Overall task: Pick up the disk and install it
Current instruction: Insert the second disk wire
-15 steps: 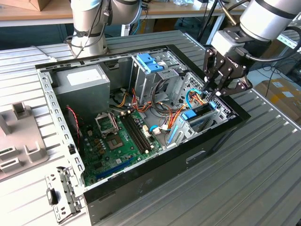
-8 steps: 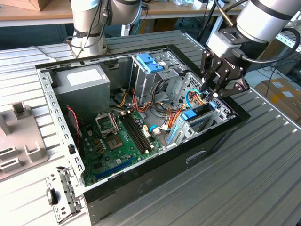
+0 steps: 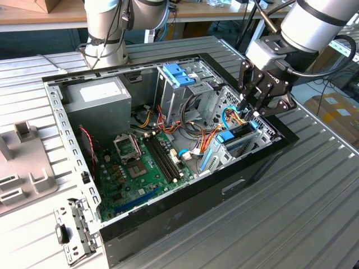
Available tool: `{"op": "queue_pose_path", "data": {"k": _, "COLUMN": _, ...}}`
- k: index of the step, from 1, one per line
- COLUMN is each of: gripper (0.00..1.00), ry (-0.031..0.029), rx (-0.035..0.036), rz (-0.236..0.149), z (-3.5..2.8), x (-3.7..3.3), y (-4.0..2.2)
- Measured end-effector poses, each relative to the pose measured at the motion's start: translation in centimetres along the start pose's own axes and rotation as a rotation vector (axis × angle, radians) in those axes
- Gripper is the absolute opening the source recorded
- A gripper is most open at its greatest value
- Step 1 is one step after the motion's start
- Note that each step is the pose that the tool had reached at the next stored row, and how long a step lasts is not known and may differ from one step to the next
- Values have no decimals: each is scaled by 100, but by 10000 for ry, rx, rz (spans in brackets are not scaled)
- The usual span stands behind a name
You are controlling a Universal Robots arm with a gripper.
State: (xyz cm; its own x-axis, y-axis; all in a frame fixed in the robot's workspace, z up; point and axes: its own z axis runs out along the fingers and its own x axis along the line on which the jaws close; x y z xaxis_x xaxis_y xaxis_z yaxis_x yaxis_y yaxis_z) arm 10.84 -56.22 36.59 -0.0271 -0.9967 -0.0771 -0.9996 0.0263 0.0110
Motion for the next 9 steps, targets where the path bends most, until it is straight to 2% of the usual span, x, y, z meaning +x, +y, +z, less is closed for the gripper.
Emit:
{"op": "queue_pose_path", "data": {"k": 1, "gripper": 35, "ry": 0, "rx": 0, "rz": 0, "z": 0, "x": 0, "y": 0}}
{"op": "queue_pose_path", "data": {"k": 4, "gripper": 16, "ry": 0, "rx": 0, "rz": 0, "z": 0, "x": 0, "y": 0}}
{"op": "queue_pose_path", "data": {"k": 9, "gripper": 16, "ry": 0, "rx": 0, "rz": 0, "z": 1, "x": 0, "y": 0}}
